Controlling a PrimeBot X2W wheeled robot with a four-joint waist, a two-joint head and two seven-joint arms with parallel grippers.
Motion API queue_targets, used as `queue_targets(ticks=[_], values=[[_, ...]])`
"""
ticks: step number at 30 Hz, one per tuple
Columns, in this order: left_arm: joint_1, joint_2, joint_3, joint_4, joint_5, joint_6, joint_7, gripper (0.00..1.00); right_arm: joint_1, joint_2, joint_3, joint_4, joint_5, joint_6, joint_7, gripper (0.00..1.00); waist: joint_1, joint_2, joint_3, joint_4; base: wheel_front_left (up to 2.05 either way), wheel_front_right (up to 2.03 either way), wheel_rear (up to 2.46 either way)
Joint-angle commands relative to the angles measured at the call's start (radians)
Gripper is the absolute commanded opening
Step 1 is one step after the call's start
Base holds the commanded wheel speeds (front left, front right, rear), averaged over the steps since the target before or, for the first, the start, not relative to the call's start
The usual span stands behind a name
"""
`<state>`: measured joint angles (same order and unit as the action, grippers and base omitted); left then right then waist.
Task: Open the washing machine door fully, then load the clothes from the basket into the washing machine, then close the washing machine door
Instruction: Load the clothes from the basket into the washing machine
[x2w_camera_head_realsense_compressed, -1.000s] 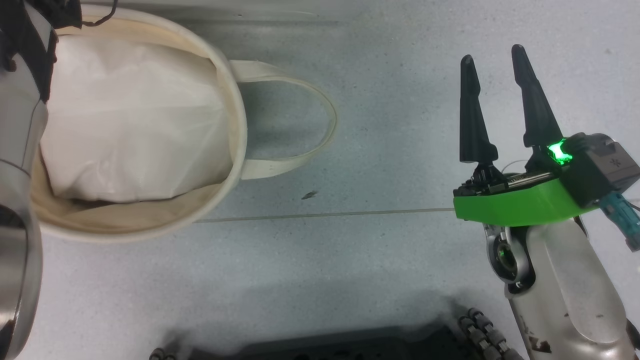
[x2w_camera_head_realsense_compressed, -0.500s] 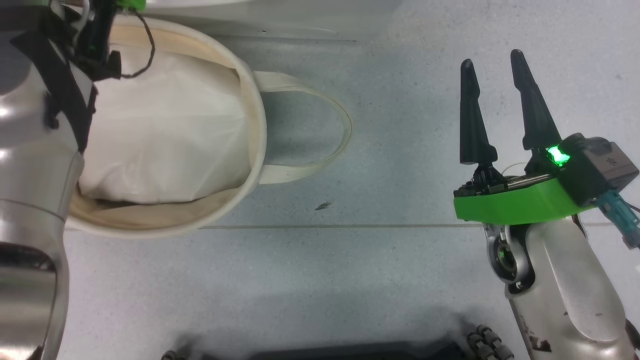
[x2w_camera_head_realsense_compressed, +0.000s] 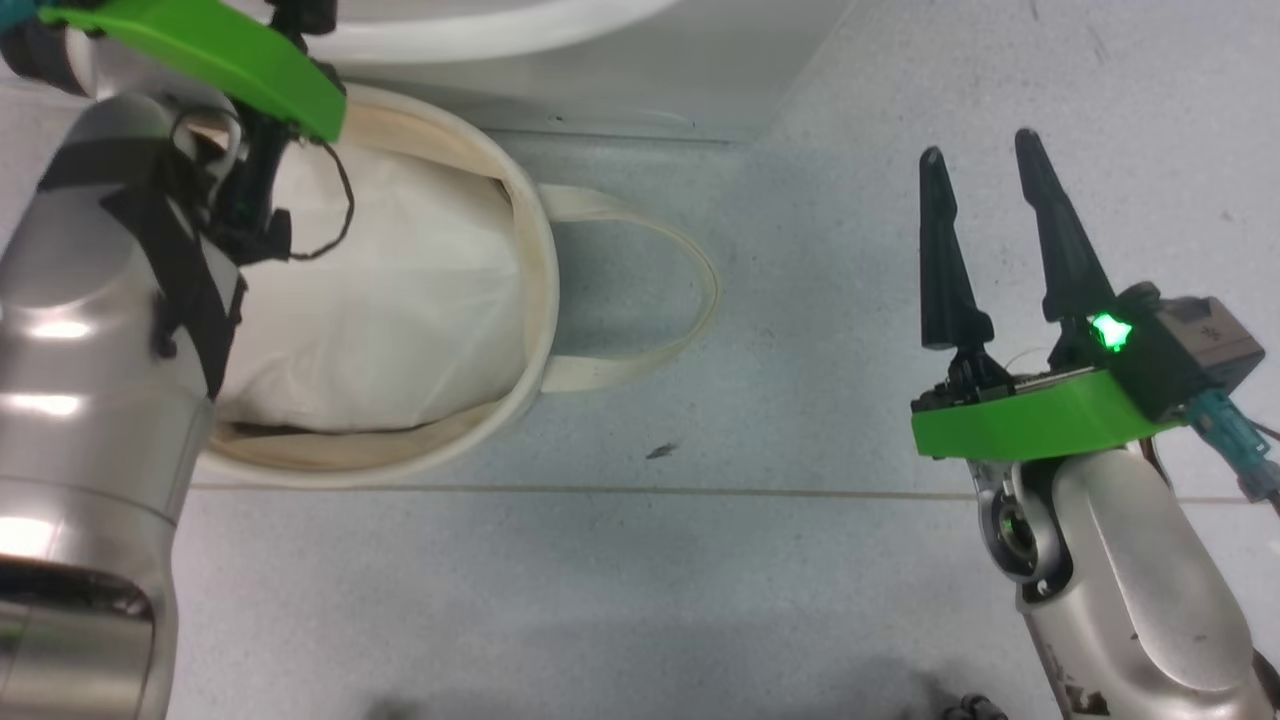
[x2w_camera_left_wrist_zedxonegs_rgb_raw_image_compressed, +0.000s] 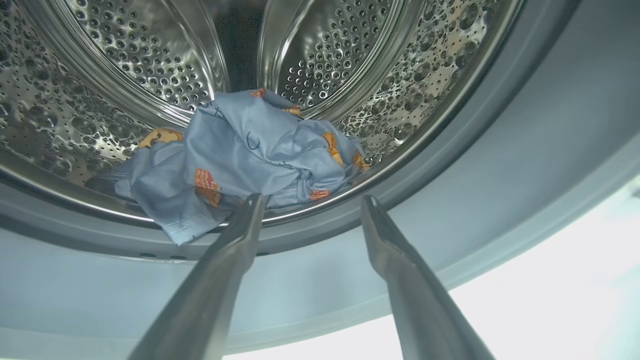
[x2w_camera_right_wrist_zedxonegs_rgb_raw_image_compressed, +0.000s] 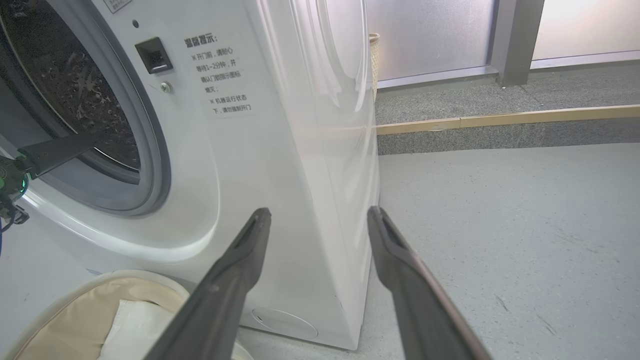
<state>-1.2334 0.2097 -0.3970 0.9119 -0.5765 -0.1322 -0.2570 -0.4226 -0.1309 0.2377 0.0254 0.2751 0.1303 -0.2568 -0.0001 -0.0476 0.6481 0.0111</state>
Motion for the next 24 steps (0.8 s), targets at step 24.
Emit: queue_targets(ticks=[24], values=[[0.401, 0.084, 0.13, -0.247, 0.005, 0.002, -0.005, 1.0, 0.105, -0.038, 0.063, 0.041, 0.091, 0.0, -0.005, 1.0, 0.0001, 0.0, -0.295, 0.044, 0.0, 0.0, 0.0]])
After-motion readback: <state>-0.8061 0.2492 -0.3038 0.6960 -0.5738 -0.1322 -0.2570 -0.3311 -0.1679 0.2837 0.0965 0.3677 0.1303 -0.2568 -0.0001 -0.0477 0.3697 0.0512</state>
